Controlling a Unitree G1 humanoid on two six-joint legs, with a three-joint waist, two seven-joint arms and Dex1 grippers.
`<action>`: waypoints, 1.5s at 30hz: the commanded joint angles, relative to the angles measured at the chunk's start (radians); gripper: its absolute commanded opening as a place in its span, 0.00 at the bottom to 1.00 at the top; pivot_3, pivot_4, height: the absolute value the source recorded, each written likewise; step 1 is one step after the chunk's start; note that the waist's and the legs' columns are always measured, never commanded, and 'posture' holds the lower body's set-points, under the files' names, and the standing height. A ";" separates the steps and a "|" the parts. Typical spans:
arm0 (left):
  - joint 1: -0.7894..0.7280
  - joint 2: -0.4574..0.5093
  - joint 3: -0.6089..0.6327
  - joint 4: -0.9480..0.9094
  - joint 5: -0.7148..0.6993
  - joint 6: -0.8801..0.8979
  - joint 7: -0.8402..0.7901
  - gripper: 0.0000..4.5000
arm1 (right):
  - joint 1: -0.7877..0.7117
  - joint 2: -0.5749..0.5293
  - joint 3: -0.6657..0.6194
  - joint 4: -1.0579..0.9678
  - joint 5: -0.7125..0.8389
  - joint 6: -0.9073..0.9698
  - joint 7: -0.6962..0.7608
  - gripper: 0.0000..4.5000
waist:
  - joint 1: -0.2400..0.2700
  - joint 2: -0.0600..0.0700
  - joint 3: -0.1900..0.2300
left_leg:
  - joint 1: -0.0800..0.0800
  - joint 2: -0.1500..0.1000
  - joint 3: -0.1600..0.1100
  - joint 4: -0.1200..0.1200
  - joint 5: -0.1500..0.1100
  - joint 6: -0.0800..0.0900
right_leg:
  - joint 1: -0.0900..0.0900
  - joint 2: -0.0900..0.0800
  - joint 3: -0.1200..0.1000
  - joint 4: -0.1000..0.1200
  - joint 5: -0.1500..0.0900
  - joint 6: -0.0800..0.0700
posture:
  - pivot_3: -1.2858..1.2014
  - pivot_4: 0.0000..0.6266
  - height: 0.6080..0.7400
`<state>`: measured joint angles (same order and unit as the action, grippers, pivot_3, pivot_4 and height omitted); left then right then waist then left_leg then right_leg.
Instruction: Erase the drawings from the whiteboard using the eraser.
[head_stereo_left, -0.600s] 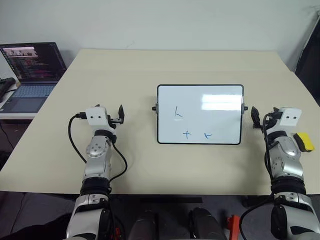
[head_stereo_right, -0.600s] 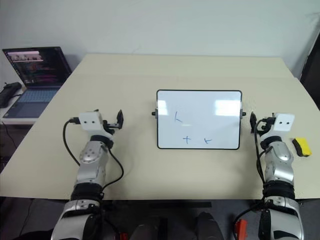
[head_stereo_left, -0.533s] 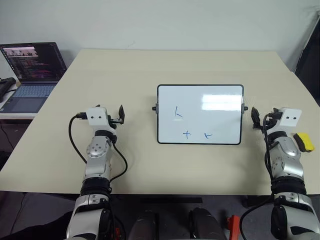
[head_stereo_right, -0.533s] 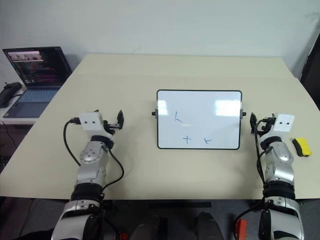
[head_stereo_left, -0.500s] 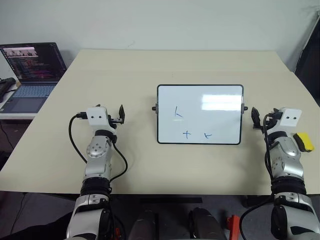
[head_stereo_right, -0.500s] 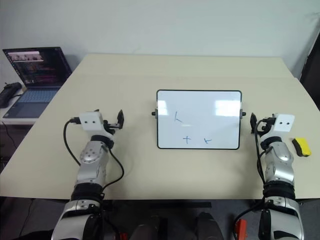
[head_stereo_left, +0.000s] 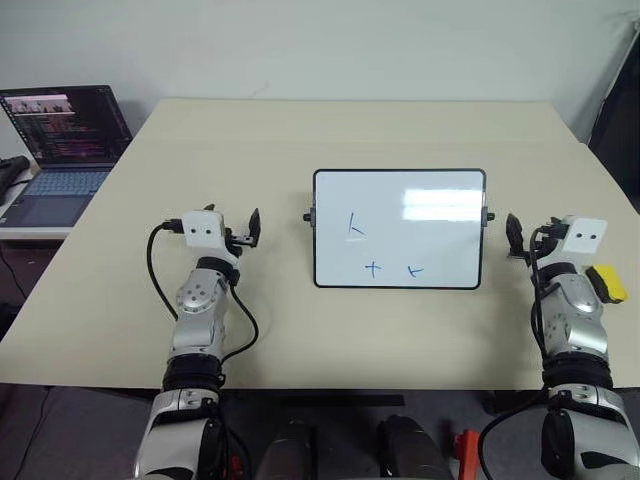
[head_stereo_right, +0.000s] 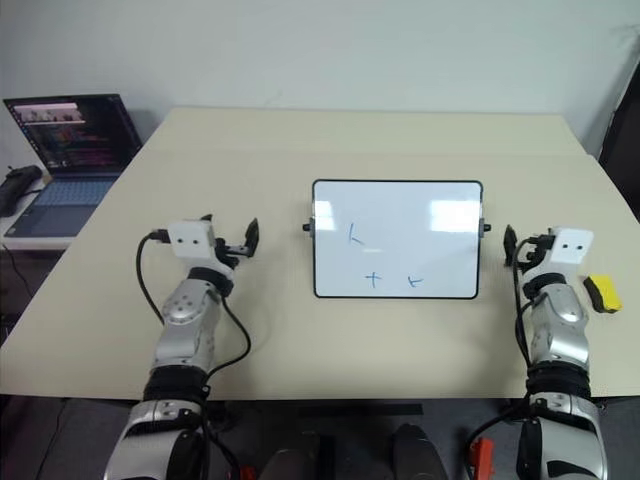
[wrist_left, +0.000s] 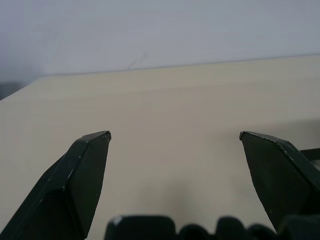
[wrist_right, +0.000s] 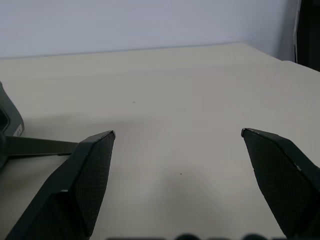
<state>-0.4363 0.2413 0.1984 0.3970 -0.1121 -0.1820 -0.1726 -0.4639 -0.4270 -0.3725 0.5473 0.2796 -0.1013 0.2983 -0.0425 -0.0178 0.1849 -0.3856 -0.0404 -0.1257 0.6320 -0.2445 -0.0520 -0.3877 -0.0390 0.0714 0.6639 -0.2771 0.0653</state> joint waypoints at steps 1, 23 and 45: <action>0.067 -0.013 -0.027 -0.080 0.041 -0.025 0.033 1.00 | 0.024 -0.011 -0.017 -0.053 0.012 0.000 -0.003 0.99 | -0.003 0.000 0.000 | 0.000 0.000 0.000 0.000 0.000 0.000 | 0.000 0.000 0.000 0.000 0.000 0.000 | 0.52 0.24 1.00; 0.047 0.110 -0.003 -0.151 -0.146 0.038 -0.257 1.00 | 0.094 -0.136 -0.048 -0.360 0.112 0.307 0.043 0.99 | 0.002 0.000 0.000 | 0.001 0.000 0.000 0.001 0.000 0.000 | 0.001 0.001 0.000 0.001 0.000 0.001 | 0.52 0.24 1.00; -0.256 0.042 -0.491 -0.322 -0.401 0.635 -0.860 1.00 | 0.121 -0.615 -0.078 -0.066 0.124 0.788 0.358 0.99 | -0.004 0.000 0.000 | 0.002 -0.003 0.003 0.003 0.000 0.000 | 0.004 0.002 0.001 -0.001 0.000 0.001 | 0.52 0.24 1.00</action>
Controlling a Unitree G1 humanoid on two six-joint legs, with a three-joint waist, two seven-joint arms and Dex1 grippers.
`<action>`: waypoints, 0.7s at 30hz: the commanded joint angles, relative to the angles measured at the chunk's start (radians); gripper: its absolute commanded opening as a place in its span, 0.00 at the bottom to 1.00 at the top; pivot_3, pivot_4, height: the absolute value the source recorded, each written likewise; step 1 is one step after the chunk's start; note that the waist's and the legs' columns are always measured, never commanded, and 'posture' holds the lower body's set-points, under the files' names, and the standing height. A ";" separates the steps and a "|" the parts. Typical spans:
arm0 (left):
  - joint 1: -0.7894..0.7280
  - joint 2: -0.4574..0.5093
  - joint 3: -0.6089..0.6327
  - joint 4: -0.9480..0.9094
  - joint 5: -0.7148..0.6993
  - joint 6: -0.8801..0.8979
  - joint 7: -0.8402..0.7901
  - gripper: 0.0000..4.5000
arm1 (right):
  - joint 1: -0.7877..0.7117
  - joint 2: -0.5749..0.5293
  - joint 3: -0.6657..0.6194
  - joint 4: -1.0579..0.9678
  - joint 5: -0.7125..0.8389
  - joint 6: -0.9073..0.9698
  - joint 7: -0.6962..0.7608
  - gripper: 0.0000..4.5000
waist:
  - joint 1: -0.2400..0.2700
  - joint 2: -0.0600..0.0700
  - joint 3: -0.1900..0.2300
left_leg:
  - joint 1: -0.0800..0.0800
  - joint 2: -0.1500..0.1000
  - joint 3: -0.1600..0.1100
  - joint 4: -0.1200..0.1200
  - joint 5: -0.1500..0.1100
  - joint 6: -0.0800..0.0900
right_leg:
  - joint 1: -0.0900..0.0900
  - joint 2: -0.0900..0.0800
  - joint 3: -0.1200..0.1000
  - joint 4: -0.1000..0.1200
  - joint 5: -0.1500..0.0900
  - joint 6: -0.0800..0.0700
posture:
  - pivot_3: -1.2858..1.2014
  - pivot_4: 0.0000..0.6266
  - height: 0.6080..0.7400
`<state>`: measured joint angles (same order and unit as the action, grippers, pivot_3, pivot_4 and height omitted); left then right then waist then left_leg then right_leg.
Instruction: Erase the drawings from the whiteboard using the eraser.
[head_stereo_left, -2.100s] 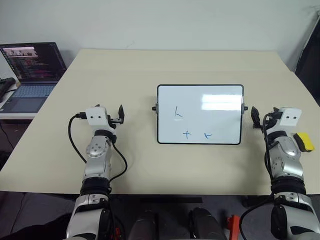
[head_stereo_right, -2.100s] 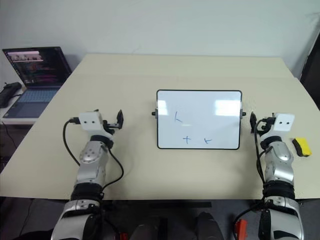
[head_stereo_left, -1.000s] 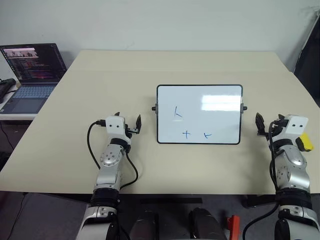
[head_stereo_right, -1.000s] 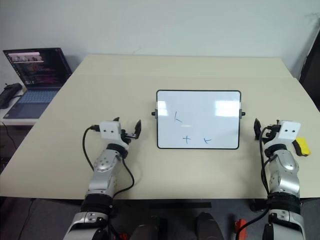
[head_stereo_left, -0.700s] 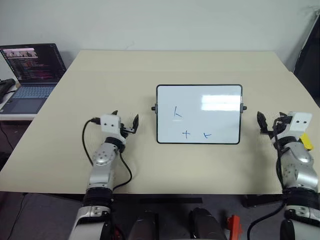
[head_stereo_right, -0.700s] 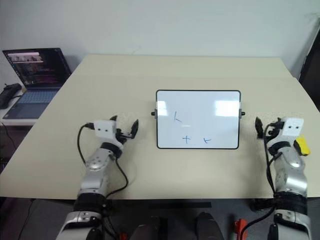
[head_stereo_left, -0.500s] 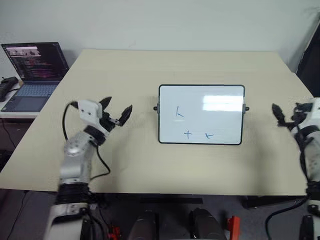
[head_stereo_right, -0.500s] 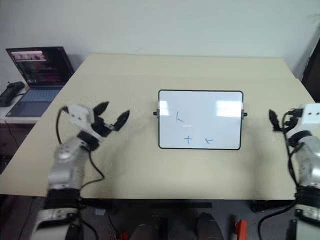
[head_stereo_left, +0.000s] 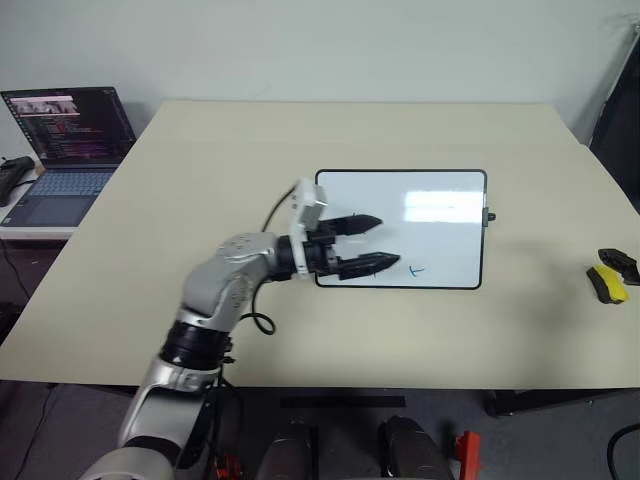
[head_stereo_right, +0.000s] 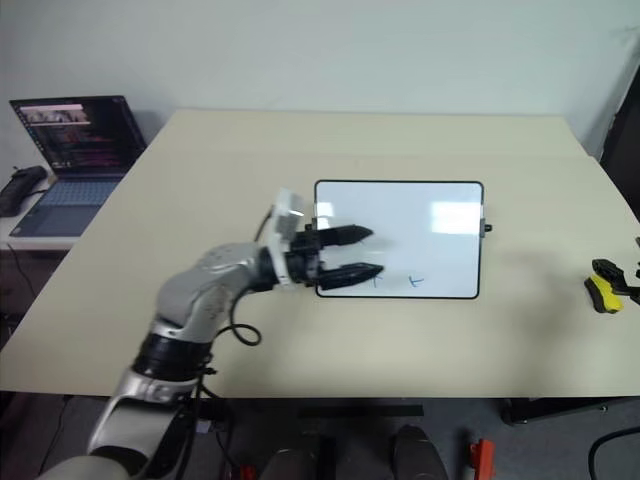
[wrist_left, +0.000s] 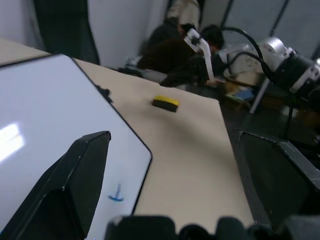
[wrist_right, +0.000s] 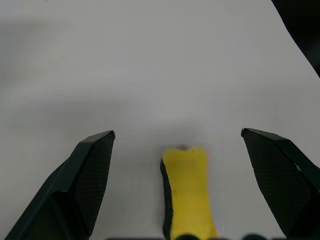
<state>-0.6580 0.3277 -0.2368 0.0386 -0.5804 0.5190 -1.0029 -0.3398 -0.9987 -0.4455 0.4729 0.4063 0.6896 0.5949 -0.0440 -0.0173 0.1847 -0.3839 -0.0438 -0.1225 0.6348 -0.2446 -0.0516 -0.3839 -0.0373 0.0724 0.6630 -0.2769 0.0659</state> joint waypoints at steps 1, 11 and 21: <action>-0.042 -0.066 -0.081 0.058 0.095 -0.088 -0.039 1.00 | -0.003 -0.047 0.002 0.022 -0.006 -0.011 0.084 0.99 | -0.004 0.000 0.000 | 0.000 0.000 0.000 0.000 0.000 0.000 | 0.000 0.000 0.000 0.000 0.000 0.000 | 0.52 0.24 1.00; -0.091 -0.268 -0.119 0.250 0.244 -0.265 -0.012 1.00 | -0.143 -0.056 0.081 0.315 -0.097 -0.172 0.179 0.99 | -0.006 0.000 0.000 | 0.000 0.000 0.001 0.001 0.000 0.000 | 0.000 0.000 0.000 0.000 0.000 0.000 | 0.52 0.24 1.00; -0.060 -0.268 -0.114 0.217 0.270 -0.260 -0.038 1.00 | -0.218 -0.043 0.121 0.499 -0.161 -0.289 0.233 0.99 | -0.008 0.000 0.000 | 0.000 0.000 0.000 0.001 0.000 0.000 | 0.000 -0.001 0.001 0.000 0.000 0.001 | 0.52 0.24 1.00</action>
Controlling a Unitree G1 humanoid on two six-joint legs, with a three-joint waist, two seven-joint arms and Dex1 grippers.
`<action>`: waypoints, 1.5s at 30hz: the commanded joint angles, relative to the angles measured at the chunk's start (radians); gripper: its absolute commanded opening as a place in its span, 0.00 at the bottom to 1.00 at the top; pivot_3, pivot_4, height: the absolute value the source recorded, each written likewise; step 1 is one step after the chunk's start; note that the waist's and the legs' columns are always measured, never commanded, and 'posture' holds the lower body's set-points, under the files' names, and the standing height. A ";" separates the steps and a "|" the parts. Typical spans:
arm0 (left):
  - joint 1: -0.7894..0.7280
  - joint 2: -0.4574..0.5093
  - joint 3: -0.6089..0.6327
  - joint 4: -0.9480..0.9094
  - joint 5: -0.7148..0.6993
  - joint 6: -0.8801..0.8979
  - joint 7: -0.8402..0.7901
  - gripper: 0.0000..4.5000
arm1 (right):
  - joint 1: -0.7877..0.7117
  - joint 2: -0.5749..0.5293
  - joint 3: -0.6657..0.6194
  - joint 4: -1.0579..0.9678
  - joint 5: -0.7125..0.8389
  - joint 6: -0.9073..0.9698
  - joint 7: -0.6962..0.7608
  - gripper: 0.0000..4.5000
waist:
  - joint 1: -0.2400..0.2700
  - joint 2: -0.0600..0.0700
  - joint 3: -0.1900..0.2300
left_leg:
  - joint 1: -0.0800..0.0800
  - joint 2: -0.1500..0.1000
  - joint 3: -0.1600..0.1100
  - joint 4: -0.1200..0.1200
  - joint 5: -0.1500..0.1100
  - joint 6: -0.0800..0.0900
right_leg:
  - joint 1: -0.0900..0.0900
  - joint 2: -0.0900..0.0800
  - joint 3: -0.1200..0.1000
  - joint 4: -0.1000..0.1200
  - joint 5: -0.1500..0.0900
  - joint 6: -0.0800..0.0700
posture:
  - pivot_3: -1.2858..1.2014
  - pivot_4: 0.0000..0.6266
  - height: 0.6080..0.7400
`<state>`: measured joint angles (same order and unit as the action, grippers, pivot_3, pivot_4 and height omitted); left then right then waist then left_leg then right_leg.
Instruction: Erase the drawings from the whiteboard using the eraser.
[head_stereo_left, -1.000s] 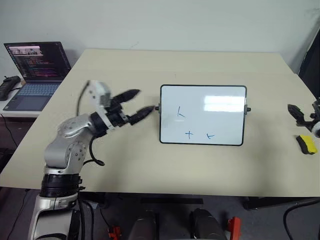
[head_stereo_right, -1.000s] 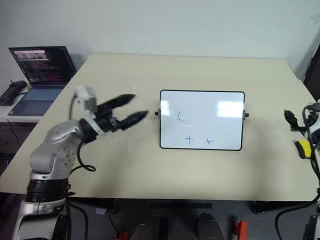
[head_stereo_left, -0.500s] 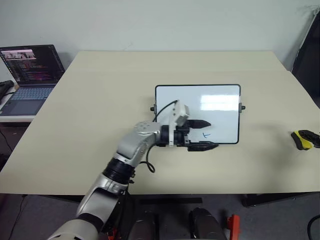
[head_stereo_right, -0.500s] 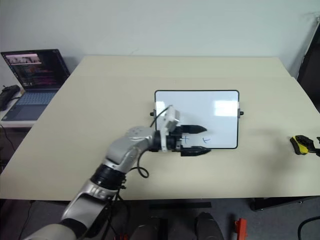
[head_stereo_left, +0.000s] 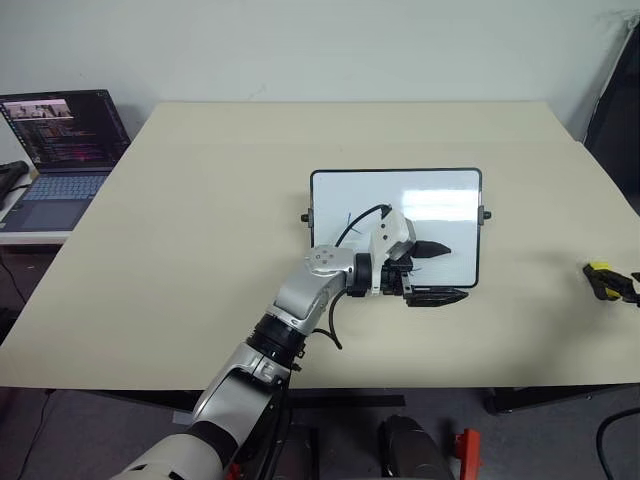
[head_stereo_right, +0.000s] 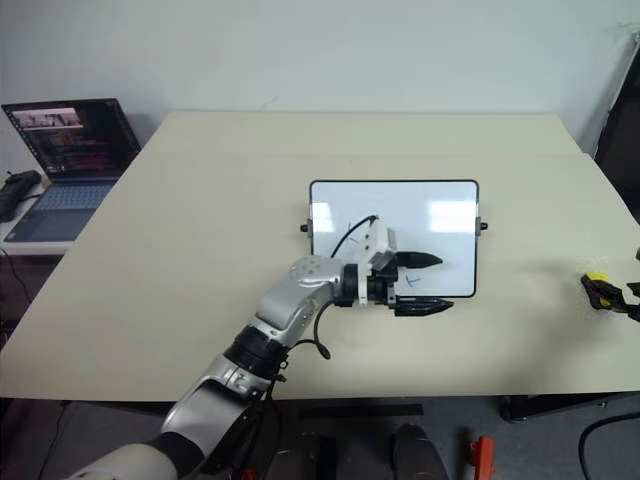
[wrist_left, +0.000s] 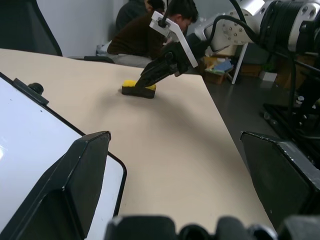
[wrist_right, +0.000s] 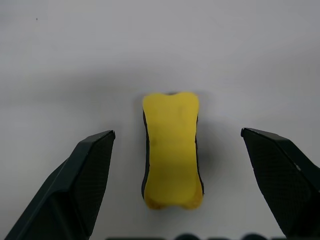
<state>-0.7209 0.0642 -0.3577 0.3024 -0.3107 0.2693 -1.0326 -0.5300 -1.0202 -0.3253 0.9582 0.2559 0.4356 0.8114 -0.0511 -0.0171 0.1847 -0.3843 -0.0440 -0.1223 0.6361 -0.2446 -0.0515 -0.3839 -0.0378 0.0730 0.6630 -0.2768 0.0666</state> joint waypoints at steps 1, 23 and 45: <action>0.005 -0.005 0.006 -0.051 0.001 -0.008 -0.009 1.00 | -0.034 -0.019 0.004 0.025 -0.015 -0.041 0.018 0.99 | -0.001 0.000 0.000 | 0.000 0.000 0.000 0.000 0.000 0.000 | 0.000 0.000 0.000 0.000 0.000 0.000 | 0.52 0.24 1.00; 0.024 0.002 0.014 -0.079 0.010 0.010 -0.002 1.00 | -0.050 0.029 0.030 0.074 -0.040 -0.068 0.021 0.12 | -0.003 0.000 0.000 | 0.001 0.000 0.000 0.002 0.000 0.000 | 0.001 0.000 0.000 0.000 0.000 0.000 | 0.52 0.24 1.00; 0.185 0.502 0.320 -0.410 -0.056 0.160 0.014 1.00 | 0.202 0.013 -0.111 -1.087 0.258 0.347 0.013 0.07 | 0.001 0.002 0.000 | 0.000 0.004 -0.005 0.005 0.000 0.000 | 0.003 0.000 -0.003 0.001 0.000 0.001 | 0.52 0.24 1.00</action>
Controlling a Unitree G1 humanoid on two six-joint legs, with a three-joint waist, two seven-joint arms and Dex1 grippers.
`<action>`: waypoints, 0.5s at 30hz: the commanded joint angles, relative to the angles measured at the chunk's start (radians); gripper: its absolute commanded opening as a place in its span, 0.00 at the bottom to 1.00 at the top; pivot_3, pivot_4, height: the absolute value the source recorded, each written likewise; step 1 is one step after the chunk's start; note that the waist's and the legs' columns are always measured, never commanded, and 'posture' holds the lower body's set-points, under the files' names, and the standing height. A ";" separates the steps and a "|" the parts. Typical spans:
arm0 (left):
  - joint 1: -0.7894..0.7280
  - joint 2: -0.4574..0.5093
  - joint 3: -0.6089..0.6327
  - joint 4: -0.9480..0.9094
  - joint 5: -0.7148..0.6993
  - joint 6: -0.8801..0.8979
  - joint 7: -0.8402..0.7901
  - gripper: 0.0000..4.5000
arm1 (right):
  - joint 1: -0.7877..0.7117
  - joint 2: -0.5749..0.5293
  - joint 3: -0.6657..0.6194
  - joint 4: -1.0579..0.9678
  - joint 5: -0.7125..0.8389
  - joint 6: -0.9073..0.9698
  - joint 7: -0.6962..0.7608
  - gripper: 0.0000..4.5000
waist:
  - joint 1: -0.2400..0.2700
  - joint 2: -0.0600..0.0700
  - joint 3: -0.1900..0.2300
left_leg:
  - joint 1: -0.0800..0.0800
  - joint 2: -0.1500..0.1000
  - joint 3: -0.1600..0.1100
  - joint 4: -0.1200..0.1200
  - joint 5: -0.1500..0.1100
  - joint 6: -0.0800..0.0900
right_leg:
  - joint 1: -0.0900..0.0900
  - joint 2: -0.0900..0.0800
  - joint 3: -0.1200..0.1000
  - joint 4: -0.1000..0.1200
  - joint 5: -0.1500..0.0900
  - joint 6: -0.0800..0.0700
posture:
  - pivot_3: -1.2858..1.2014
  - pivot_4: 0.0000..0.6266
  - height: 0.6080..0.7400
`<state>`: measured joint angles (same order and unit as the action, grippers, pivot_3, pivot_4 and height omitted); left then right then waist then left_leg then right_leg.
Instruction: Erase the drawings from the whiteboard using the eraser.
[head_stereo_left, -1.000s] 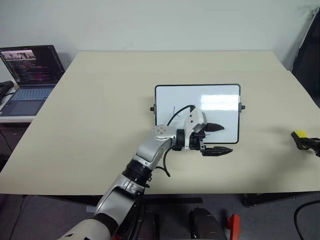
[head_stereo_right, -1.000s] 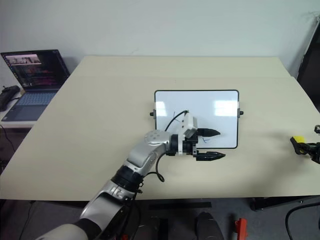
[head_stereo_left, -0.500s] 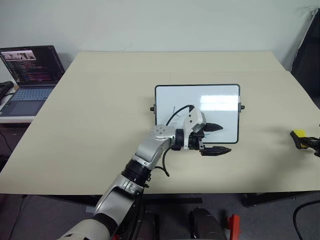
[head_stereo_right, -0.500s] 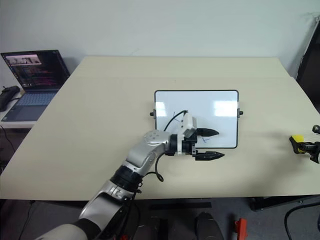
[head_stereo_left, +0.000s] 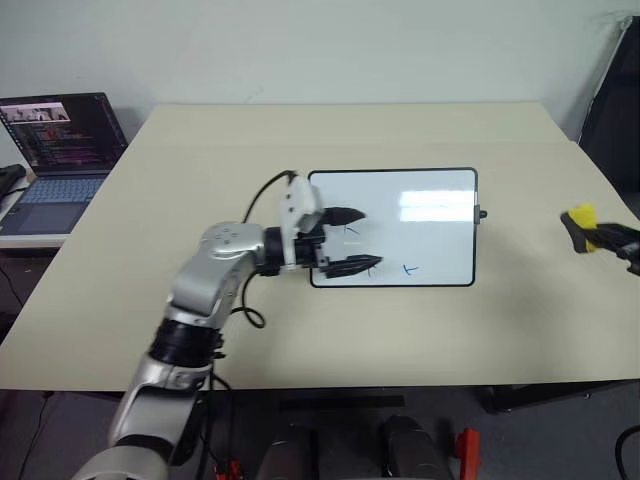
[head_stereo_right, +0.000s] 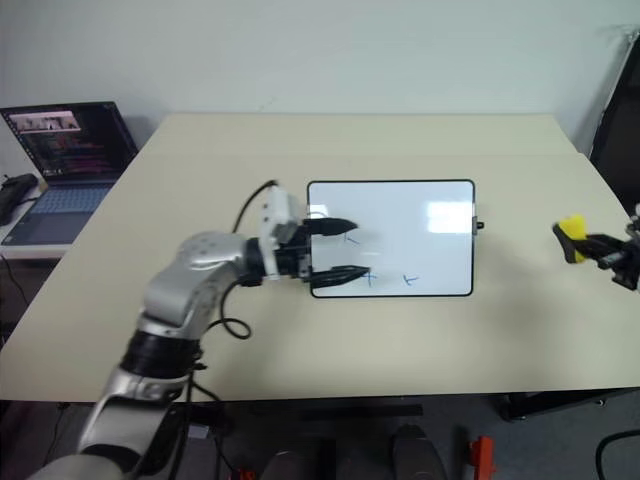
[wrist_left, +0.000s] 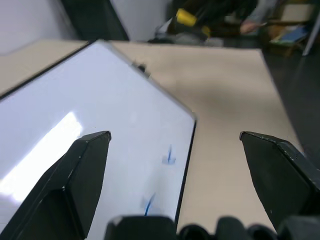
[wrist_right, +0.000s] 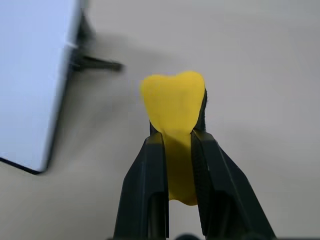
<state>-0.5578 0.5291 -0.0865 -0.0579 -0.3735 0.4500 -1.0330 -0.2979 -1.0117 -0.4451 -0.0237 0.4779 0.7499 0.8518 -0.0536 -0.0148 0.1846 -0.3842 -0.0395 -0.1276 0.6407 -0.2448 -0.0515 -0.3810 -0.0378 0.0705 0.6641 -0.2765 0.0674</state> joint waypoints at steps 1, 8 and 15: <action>0.047 0.060 0.062 -0.053 0.013 -0.029 0.018 1.00 | -0.052 0.014 0.029 -0.142 0.047 0.045 -0.038 0.07 | 0.005 -0.001 0.000 | 0.000 0.000 0.000 0.001 0.000 0.000 | 0.000 0.000 0.000 0.000 0.000 0.000 | 0.52 0.24 1.00; 0.179 0.137 0.106 -0.039 0.080 -0.146 0.063 1.00 | -0.233 0.083 0.223 -0.289 0.074 0.098 -0.076 0.05 | 0.015 0.000 0.001 | -0.001 0.000 -0.001 0.000 0.000 0.000 | -0.001 -0.001 -0.001 -0.001 0.000 0.000 | 0.52 0.24 1.00; 0.210 0.116 0.086 -0.099 0.061 -0.129 0.080 1.00 | -0.362 0.215 0.496 -0.332 -0.034 0.064 -0.122 0.00 | 0.023 -0.001 0.001 | -0.012 -0.001 -0.005 0.003 0.000 0.000 | -0.009 -0.002 -0.004 -0.001 0.000 0.000 | 0.52 0.24 1.00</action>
<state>-0.3497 0.6409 -0.0076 -0.1142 -0.3006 0.3309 -0.9530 -0.6219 -0.8041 0.0299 -0.3257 0.4733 0.8386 0.7493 -0.0302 -0.0154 0.1854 -0.3971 -0.0401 -0.1324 0.6433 -0.2449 -0.0515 -0.3903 -0.0399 0.0660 0.6632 -0.2761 0.0668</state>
